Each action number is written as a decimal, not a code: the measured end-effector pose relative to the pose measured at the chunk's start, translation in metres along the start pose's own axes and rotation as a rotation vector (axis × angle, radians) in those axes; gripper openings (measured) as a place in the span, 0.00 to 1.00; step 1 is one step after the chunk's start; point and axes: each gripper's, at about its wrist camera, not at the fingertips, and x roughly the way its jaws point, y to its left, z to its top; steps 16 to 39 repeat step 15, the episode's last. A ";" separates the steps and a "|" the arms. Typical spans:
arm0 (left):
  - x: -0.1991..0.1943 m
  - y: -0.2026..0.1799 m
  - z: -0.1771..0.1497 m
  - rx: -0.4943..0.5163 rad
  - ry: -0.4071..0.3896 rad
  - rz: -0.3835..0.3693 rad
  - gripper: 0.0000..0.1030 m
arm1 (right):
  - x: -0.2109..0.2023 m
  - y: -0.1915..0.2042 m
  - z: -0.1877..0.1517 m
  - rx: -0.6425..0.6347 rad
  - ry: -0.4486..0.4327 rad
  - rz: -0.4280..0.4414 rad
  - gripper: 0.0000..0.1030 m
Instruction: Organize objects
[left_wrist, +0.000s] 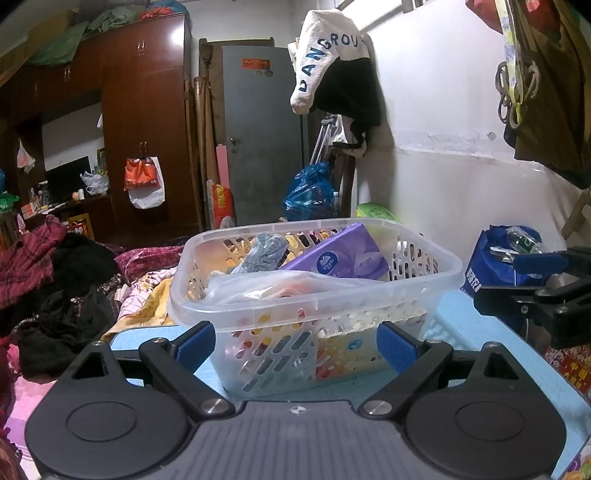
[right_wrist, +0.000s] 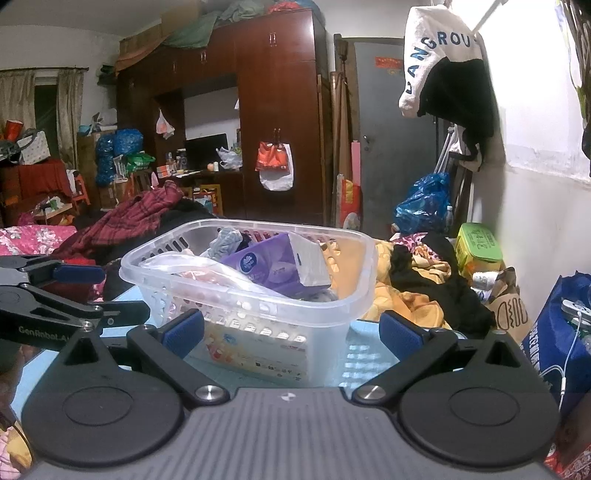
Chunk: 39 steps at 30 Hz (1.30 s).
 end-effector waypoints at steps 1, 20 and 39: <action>0.000 0.000 0.000 -0.001 0.000 0.000 0.93 | 0.000 0.000 0.000 0.000 0.001 0.001 1.00; -0.005 -0.003 0.001 0.011 -0.036 0.020 0.93 | -0.001 0.001 -0.001 0.003 0.001 0.000 1.00; -0.005 -0.003 0.001 0.011 -0.036 0.020 0.93 | -0.001 0.001 -0.001 0.003 0.001 0.000 1.00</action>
